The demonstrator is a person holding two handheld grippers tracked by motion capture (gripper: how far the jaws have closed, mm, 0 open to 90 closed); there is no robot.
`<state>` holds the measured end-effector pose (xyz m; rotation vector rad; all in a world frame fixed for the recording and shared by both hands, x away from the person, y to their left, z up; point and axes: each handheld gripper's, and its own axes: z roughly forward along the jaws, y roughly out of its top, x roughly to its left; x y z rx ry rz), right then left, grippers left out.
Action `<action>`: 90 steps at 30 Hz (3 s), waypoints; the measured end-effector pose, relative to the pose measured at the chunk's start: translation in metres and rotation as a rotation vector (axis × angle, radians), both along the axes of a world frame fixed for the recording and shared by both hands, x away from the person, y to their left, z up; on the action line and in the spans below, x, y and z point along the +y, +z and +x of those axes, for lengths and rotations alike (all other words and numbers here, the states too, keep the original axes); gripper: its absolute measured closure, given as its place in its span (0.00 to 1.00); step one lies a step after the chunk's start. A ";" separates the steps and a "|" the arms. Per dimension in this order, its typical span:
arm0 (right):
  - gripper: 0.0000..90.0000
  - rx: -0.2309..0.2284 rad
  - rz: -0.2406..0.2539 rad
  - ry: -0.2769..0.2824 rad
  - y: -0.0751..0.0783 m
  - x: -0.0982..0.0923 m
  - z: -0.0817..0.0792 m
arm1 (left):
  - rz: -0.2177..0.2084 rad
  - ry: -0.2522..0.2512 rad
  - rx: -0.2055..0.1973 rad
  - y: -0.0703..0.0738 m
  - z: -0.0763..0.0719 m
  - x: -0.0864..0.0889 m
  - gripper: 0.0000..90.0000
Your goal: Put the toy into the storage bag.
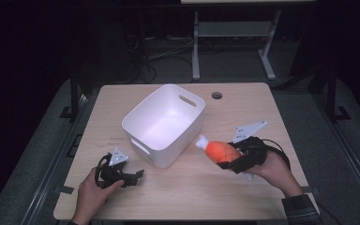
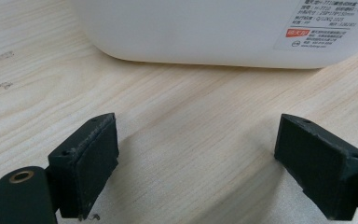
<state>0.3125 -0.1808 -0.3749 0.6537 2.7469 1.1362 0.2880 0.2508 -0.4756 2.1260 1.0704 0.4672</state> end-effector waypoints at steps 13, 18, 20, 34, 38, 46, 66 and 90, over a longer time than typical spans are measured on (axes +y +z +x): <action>0.29 -0.030 0.015 0.026 0.024 0.012 0.013 | 0.001 -0.001 0.002 0.000 0.000 0.000 0.14; 0.29 -0.032 0.024 0.038 0.033 0.019 0.018 | 0.002 -0.001 0.003 0.000 0.000 0.000 0.14; 0.29 -0.036 0.029 0.045 0.036 0.022 0.020 | 0.003 -0.002 0.004 0.000 0.000 0.000 0.14; 0.29 -0.061 0.051 0.060 0.062 0.048 0.037 | 0.002 -0.001 0.002 0.000 0.000 0.000 0.14; 0.29 -0.063 0.046 0.062 0.069 0.059 0.042 | 0.001 -0.001 0.002 0.000 0.000 0.000 0.14; 0.29 -0.076 0.043 0.072 0.080 0.080 0.053 | 0.001 -0.002 0.002 0.000 0.000 0.000 0.14; 0.29 -0.076 0.005 0.130 0.089 0.142 0.072 | 0.003 -0.003 0.004 0.000 0.000 0.000 0.14; 0.28 -0.050 -0.073 0.186 0.079 0.208 0.092 | 0.006 -0.004 0.005 0.000 0.000 0.000 0.14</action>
